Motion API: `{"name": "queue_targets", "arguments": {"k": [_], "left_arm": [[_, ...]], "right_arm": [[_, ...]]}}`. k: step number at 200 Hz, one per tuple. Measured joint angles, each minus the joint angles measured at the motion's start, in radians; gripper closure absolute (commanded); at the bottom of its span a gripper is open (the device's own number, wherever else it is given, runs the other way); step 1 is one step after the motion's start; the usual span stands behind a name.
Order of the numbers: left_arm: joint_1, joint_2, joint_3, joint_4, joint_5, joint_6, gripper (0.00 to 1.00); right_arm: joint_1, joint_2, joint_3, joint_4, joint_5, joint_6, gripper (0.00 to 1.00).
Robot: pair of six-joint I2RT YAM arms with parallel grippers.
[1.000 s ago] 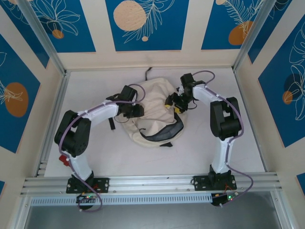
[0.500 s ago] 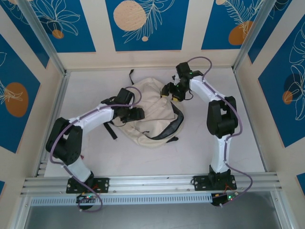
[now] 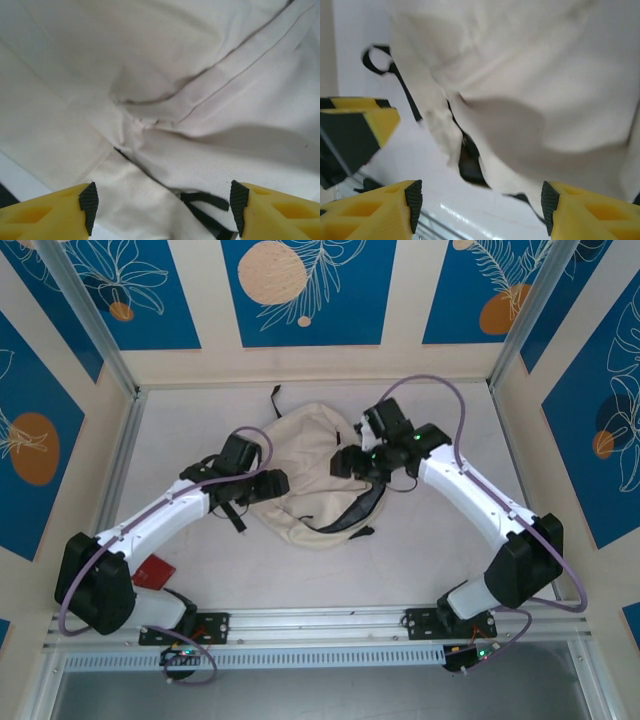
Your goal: Pack the student bag
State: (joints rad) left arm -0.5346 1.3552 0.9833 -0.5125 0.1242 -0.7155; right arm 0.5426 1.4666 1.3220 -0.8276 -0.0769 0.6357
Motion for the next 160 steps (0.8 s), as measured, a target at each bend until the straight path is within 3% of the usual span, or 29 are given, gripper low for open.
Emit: {"name": "queue_targets", "arguments": {"k": [67, 124, 160], "left_arm": [[-0.002, -0.004, -0.045, 0.023, 0.061, -0.016, 0.36], [-0.011, -0.004, -0.098, 0.061, 0.085, -0.042, 0.44], [-0.014, -0.024, -0.144, 0.08, 0.087, -0.062, 0.46]], "right_arm": [[-0.039, 0.052, -0.296, 0.117, 0.029, 0.127, 0.38], [-0.1, 0.095, -0.305, 0.158, 0.031, 0.142, 0.41], [-0.098, -0.032, -0.297, 0.144, 0.074, 0.142, 0.39]]}}
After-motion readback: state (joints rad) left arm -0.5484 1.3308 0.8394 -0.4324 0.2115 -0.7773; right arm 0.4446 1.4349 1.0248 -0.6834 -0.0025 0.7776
